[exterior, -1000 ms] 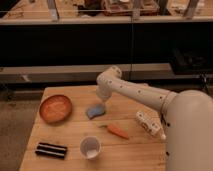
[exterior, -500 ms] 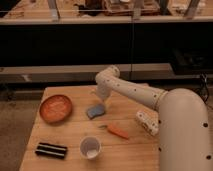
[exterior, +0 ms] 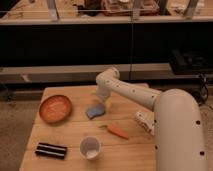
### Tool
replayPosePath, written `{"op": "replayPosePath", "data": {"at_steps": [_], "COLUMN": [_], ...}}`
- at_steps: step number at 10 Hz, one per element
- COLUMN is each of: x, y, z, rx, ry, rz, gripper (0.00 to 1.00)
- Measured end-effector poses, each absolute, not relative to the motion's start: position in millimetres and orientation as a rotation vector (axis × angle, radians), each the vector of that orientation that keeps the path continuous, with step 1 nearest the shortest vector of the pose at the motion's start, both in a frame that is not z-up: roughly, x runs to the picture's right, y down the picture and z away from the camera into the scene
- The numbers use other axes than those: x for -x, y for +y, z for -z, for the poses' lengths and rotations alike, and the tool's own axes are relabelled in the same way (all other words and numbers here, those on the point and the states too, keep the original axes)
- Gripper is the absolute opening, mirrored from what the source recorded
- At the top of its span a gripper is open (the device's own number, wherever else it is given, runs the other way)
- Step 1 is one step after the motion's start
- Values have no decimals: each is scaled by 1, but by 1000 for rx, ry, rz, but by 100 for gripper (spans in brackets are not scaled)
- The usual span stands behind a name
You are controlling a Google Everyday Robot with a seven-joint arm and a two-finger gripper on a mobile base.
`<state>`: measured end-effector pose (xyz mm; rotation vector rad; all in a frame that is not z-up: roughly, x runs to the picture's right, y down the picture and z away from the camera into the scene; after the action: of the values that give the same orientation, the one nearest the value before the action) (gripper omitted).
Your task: Place the white sponge in the ceramic cup
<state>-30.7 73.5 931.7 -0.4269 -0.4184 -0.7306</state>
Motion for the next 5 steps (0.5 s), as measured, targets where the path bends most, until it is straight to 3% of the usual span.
{"op": "replayPosePath", "data": {"at_steps": [5], "x": [31], "y": [80], "z": [-940], "rx": [425], "ry": [-420], "rz": [746], "gripper": [80]}}
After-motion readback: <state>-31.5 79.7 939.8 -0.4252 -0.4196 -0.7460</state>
